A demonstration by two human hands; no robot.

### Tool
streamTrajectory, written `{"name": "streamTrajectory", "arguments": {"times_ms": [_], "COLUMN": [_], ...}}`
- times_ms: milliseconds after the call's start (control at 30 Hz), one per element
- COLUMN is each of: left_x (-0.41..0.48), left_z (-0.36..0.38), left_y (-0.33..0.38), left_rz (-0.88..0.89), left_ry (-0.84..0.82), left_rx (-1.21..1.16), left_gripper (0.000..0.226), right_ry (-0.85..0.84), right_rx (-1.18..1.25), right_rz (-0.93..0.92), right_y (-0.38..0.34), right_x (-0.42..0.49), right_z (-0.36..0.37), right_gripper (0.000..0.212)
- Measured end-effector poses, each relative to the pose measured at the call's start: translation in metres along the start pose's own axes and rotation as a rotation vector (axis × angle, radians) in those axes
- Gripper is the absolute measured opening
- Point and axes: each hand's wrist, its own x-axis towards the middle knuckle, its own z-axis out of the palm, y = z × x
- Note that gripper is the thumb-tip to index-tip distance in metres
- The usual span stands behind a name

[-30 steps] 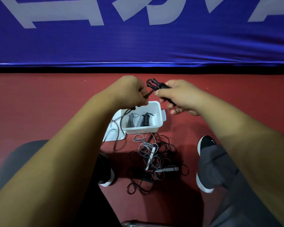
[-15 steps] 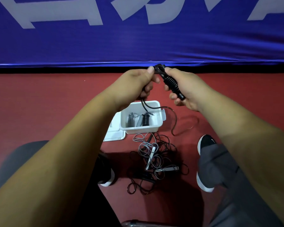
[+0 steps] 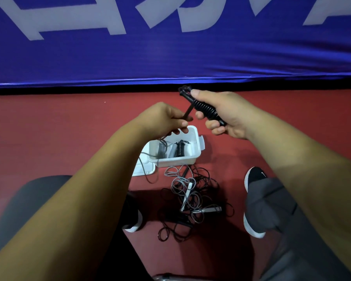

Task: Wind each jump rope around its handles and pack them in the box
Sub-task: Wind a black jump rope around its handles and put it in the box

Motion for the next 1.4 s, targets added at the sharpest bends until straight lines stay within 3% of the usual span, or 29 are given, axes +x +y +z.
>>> {"name": "streamTrajectory", "arguments": {"times_ms": [267,433,533,600,733,900,1033,1100,1200,1300,1400], "left_x": [0.007,0.005,0.005,0.005,0.002,-0.001,-0.003,-0.002,0.001,0.004,0.004], "left_z": [0.009,0.0,-0.005,-0.006,-0.009,-0.011,-0.009,-0.007,-0.002,0.002,0.006], "left_y": [0.004,0.004,0.002,0.005,0.013,0.019,0.02,0.019,0.015,0.008,0.006], "left_rz": [-0.08,-0.075,-0.043,-0.005,0.075,0.234,0.266,0.219,0.115,0.027,-0.057], "left_ry": [0.05,0.095,0.093,0.089,0.166,0.207,0.103,0.091,0.154,0.22,0.231], "left_rx": [-0.102,-0.274,-0.4,-0.432,-0.371,0.241,0.509,0.533,0.507,0.506,0.34], "left_gripper": [0.013,0.02,0.023,0.026,0.024,0.014,0.014,0.007,0.017,0.013,0.016], "right_ry": [-0.104,-0.345,-0.481,-0.527,-0.443,-0.209,-0.009,0.055,0.082,0.088,0.098], "right_rx": [-0.016,-0.071,-0.221,-0.319,-0.482,-0.683,-0.696,-0.642,-0.518,-0.435,-0.383], "right_rz": [0.027,0.108,0.196,0.241,0.194,0.167,0.104,0.066,0.02,0.008,0.013], "right_y": [0.001,-0.001,-0.001,0.001,0.006,0.009,0.017,0.019,0.017,0.015,0.015], "right_x": [-0.01,-0.015,-0.018,-0.02,-0.013,-0.001,0.009,0.012,0.011,0.01,0.01], "right_z": [0.006,0.003,0.001,0.002,-0.001,-0.01,-0.014,-0.012,-0.006,-0.002,0.0], "right_gripper": [0.038,0.039,0.046,0.033,0.018,0.023,0.023,0.023,0.028,0.032,0.033]}}
